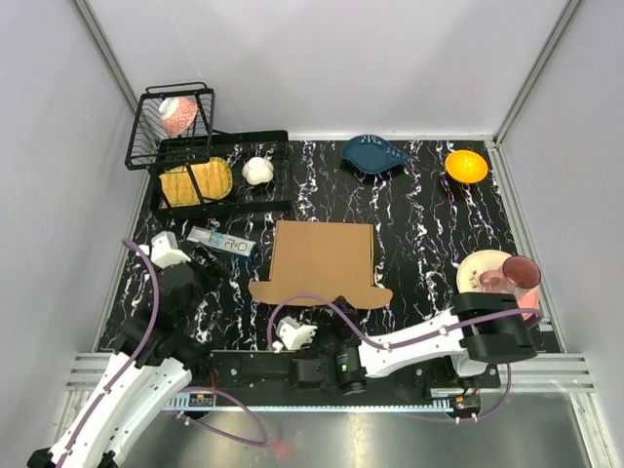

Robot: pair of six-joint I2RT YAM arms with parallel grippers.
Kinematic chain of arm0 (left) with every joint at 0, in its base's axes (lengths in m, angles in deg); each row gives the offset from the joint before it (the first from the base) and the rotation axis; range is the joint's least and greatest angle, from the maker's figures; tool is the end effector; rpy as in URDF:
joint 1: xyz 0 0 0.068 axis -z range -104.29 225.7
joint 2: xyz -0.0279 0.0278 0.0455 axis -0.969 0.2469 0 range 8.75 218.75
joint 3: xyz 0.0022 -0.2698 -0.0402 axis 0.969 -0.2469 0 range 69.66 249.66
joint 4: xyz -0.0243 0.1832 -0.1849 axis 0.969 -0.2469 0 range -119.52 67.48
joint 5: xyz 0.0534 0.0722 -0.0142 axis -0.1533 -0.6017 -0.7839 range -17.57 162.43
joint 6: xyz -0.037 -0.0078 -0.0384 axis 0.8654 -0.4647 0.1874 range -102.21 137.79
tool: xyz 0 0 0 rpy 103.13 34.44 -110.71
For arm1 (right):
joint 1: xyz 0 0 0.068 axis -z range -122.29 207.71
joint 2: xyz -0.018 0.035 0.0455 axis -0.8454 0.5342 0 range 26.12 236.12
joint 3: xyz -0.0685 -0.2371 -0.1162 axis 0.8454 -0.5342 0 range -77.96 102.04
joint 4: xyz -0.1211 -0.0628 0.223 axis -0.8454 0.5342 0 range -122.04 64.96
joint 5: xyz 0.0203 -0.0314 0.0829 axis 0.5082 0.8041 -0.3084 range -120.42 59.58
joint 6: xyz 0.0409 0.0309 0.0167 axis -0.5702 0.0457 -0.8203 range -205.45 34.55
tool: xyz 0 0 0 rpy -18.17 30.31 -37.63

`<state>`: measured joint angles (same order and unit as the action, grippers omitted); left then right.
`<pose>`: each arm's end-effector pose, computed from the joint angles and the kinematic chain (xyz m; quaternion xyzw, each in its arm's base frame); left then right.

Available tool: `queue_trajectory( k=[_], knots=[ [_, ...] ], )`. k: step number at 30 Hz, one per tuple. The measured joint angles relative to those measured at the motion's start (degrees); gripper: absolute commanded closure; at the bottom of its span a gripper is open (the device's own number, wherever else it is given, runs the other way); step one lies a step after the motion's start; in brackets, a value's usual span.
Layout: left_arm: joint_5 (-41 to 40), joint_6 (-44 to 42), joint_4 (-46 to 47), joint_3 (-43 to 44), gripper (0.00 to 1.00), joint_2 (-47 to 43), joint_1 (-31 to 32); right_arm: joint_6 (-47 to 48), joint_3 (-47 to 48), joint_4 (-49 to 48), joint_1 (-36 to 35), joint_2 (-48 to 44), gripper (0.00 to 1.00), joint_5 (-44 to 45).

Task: Fold the paper box

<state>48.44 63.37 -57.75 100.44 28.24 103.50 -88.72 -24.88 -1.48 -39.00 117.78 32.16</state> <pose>0.0926 -0.0324 0.2651 -0.2387 0.7927 -0.1788 0.5317 -0.0024 0.2904 0.1871 -0.5474 0.6446 -0.2100 0.4907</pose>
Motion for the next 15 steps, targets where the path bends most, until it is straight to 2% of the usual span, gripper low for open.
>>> queue_trajectory(
  k=[4, 10, 15],
  knots=[
    [0.2, 0.5, -0.3, -0.8, 0.2, 0.0, 0.0, 0.5, 0.0, -1.3, 0.0, 4.8, 0.11, -0.3],
    [0.2, 0.6, -1.0, -1.0, 0.2, 0.0, 0.0, 1.8, -0.5, -4.6, 0.2, 6.3, 0.15, 0.0],
    [0.2, 0.6, -1.1, -1.0, 0.2, 0.9, 0.0, 4.0, -0.5, -6.6, 2.6, 9.7, 0.3, 1.3]
  ],
)
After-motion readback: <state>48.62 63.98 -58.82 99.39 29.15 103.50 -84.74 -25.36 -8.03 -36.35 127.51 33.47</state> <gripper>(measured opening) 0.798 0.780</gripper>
